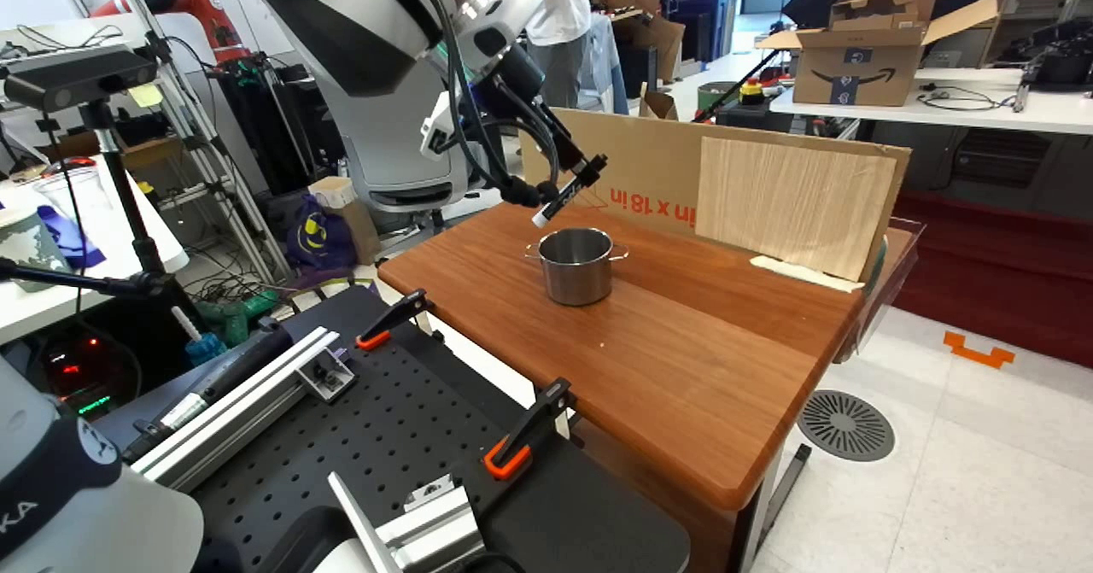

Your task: Put the marker in the silver pot

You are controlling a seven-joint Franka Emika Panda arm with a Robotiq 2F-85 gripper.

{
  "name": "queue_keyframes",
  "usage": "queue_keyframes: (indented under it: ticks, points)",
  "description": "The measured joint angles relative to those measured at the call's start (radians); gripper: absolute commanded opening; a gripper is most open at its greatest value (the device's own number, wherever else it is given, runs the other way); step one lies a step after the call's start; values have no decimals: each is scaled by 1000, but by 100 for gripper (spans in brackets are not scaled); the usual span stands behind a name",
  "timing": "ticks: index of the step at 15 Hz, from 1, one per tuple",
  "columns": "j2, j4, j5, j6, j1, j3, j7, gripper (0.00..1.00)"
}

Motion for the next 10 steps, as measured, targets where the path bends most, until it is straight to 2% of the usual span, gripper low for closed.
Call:
queue_keyframes:
  ticks: [3, 10]
  points:
    - [11, -19, -35, -37, 2, 0, 65, 5]
    - [42, -19, -37, -73, -3, -1, 104, 5]
